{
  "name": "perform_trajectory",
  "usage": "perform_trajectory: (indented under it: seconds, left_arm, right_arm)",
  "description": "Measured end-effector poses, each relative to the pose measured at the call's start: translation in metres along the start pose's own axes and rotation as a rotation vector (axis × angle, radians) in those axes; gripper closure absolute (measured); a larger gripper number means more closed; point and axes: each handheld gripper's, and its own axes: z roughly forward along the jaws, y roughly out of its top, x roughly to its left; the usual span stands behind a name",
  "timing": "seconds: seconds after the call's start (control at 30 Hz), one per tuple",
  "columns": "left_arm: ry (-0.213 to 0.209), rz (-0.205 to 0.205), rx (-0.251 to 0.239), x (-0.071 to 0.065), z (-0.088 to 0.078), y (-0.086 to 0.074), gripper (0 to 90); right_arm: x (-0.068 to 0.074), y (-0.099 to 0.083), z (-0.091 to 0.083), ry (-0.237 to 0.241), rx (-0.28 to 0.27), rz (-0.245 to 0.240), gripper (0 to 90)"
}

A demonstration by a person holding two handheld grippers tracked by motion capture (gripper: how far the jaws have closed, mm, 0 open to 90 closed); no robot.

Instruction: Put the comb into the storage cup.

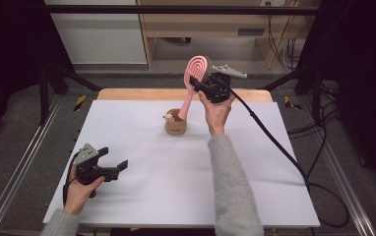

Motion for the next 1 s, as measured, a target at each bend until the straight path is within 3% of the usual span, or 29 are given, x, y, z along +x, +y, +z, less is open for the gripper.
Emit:
perform_trajectory:
  seconds: [1.0]
  left_arm:
    - [-0.001, -0.002, 0.0, 0.001, -0.001, 0.0, 2.5]
  right_arm:
    - [-0.007, -0.011, 0.024, -0.048, 0.009, 0.033, 62.9]
